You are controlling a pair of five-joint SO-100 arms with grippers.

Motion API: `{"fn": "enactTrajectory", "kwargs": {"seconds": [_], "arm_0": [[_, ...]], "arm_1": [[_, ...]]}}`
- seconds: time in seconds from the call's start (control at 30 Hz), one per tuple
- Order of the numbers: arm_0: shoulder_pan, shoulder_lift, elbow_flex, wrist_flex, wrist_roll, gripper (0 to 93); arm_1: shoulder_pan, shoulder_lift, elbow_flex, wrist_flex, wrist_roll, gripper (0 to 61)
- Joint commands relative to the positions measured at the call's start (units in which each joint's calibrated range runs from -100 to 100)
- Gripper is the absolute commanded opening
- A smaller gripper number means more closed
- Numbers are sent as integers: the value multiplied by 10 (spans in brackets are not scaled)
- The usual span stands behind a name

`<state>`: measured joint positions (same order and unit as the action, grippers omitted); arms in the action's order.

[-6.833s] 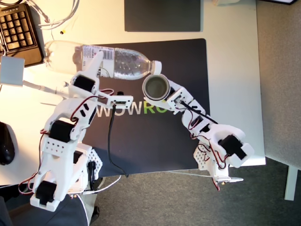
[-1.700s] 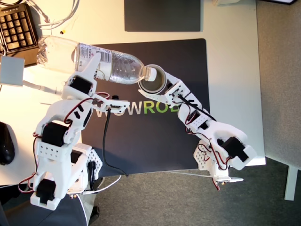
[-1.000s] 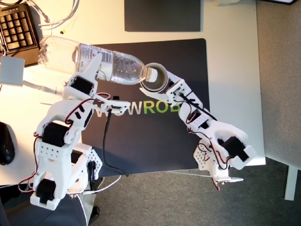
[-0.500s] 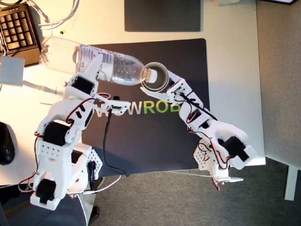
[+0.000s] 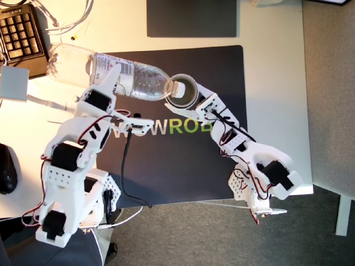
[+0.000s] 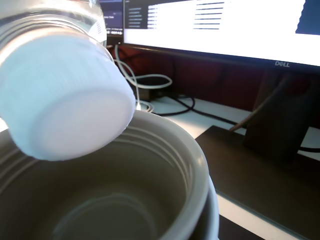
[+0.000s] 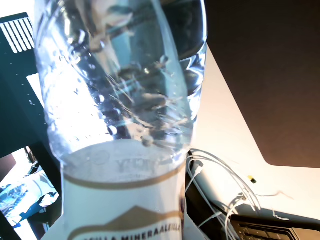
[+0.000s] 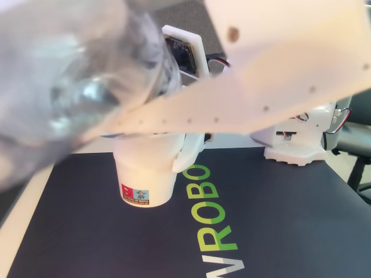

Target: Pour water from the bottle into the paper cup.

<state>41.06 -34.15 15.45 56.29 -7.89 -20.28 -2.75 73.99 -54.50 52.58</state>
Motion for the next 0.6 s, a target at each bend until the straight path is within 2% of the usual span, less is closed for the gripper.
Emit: {"fn": "enactTrajectory", "kwargs": {"seconds": [0.0,0.57], "arm_0": [[7,-61,-4,-13,3,0],[7,-58,-2,-13,3,0]], "arm_1": [[0,-21,-8,-16,-4,1],[-3,-29,16,-31,-4,1]]}}
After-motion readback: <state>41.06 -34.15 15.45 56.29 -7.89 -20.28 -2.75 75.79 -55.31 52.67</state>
